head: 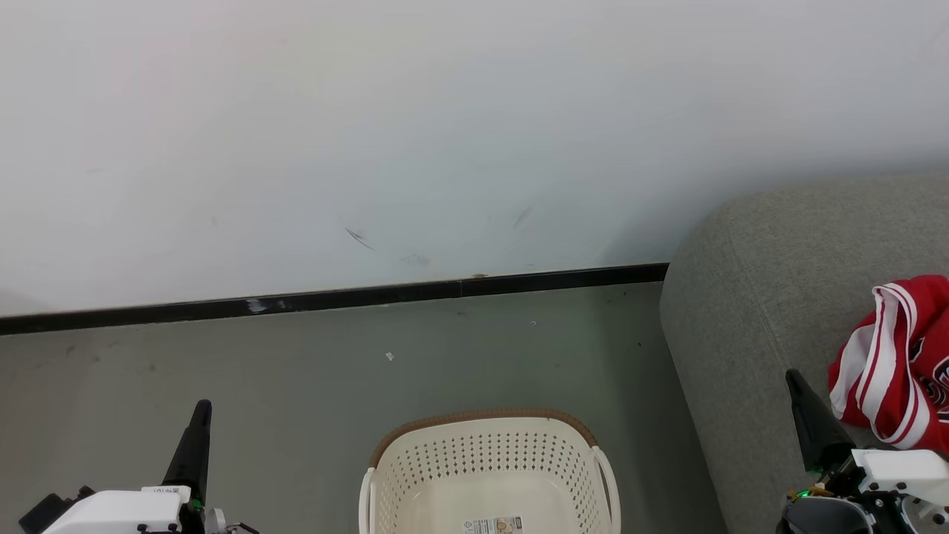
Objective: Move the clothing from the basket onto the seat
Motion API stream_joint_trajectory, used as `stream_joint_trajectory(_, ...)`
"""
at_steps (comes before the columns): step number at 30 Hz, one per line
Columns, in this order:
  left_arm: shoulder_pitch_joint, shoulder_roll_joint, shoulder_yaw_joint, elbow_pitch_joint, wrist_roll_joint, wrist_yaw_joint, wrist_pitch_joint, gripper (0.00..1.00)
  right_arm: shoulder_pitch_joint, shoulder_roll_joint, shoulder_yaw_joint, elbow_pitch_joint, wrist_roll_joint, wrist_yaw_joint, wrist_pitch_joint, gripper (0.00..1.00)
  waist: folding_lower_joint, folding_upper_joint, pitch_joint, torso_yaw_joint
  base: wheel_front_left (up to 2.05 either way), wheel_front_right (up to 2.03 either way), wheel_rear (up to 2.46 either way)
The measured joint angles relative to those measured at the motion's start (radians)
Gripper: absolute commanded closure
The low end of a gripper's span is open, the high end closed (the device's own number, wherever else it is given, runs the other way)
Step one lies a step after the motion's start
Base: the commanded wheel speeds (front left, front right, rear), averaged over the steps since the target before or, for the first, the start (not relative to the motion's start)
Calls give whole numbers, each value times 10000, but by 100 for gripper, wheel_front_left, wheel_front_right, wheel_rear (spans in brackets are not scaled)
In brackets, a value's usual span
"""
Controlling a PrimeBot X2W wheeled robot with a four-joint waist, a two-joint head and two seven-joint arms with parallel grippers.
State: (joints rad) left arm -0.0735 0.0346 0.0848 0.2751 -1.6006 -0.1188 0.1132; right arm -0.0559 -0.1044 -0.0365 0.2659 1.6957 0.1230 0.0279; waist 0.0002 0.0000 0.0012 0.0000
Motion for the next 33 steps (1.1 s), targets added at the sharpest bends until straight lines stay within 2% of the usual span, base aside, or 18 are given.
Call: stream_joint_trajectory(33, 0, 0, 0, 0, 0, 0, 0, 100, -1, 17, -46, 2, -2, 0, 27, 100, 0, 0, 0, 0, 0, 0, 0)
